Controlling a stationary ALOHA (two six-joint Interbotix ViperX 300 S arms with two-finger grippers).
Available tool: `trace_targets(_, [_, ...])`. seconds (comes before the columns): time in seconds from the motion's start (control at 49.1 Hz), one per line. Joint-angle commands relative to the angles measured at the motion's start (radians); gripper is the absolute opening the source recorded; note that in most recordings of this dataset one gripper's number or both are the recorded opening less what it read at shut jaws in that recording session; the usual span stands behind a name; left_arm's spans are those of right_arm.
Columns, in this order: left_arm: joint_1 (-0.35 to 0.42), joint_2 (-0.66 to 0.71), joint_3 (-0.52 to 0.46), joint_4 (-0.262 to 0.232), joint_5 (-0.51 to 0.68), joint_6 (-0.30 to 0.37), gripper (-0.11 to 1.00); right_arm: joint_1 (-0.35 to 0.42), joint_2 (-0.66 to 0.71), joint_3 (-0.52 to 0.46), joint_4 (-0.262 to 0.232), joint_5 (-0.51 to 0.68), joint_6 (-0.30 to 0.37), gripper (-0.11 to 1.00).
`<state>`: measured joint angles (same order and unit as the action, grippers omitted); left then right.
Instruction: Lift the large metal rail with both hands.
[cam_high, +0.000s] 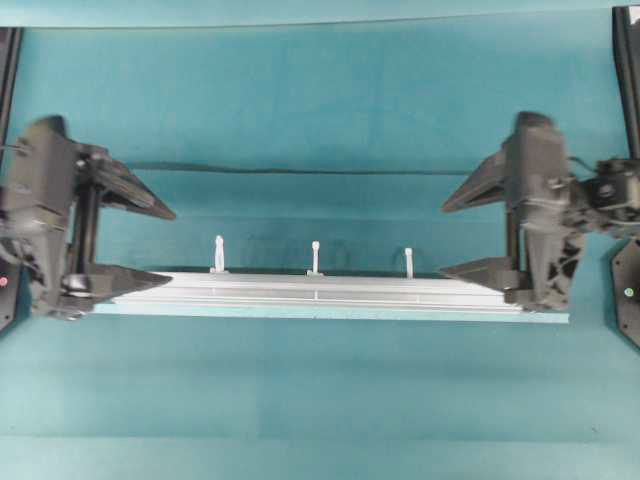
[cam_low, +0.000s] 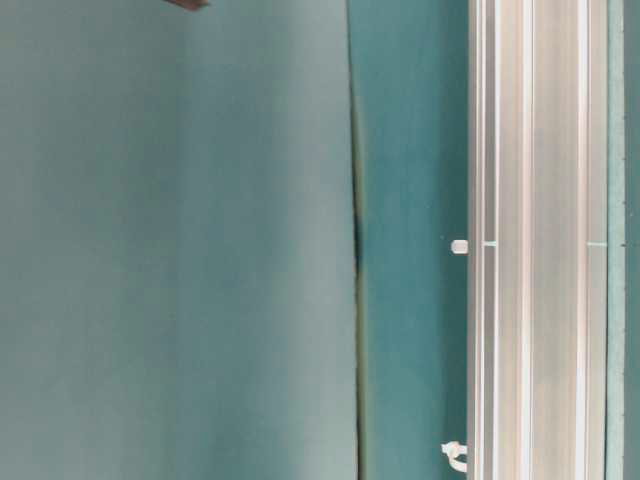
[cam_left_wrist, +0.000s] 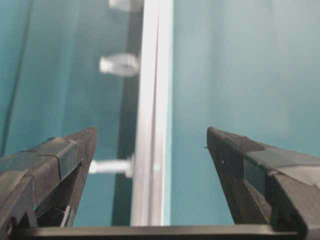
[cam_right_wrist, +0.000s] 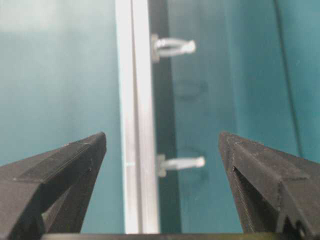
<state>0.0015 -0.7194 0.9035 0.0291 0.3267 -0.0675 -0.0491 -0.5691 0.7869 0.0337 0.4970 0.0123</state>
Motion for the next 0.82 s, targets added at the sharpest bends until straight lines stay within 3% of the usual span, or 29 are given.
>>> trace_targets(0.0, [0.003, -0.041, -0.012, 0.0, -0.017, -0.002, 0.97, -0.002, -0.031, 0.002, -0.005, -0.029, -0.008, 0.94])
trace_targets(0.285, [0.025, -0.161, -0.002, 0.0, -0.028, -0.012, 0.97, -0.008, -0.156, 0.051, -0.005, -0.135, -0.006, 0.94])
trace_targets(0.795, [0.06, -0.272, -0.003, 0.002, -0.167, -0.009, 0.97, -0.023, -0.362, 0.107, -0.006, -0.192, -0.002, 0.94])
